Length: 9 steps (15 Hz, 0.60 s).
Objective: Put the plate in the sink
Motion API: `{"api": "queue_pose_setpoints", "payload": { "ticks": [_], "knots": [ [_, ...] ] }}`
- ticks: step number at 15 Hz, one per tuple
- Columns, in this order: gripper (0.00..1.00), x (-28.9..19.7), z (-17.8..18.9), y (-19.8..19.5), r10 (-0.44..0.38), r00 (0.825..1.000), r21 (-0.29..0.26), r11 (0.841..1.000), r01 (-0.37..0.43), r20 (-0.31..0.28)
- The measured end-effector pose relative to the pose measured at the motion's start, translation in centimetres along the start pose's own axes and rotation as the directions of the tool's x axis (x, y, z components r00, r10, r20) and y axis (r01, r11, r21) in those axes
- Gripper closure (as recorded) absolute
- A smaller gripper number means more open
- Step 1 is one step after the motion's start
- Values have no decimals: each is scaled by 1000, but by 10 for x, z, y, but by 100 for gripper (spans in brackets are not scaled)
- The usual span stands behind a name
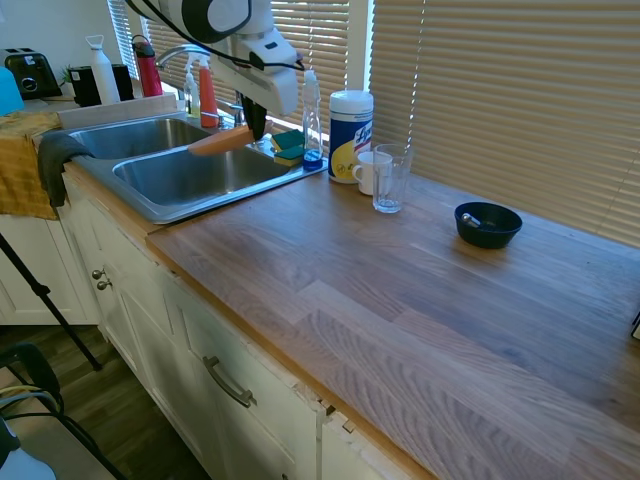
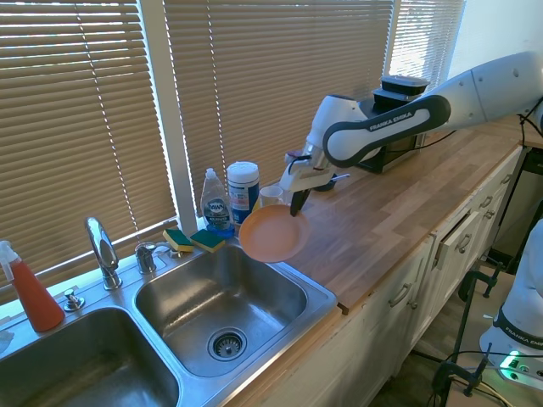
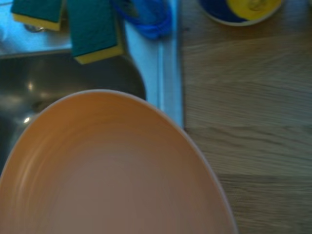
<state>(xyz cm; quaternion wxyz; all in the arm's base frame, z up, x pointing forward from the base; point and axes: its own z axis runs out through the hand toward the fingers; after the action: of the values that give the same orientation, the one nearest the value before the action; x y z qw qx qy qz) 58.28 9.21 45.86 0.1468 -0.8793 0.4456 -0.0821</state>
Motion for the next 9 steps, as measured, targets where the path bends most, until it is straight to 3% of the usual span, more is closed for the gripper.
{"api": "queue_pose_setpoints", "payload": {
  "ticks": [5,9],
  "knots": [
    [100,-44,67,-81,-77,997,-104,992,76,-11],
    [100,-78,135,-120,-134,991,-208,969,132,1]
  ]
}}
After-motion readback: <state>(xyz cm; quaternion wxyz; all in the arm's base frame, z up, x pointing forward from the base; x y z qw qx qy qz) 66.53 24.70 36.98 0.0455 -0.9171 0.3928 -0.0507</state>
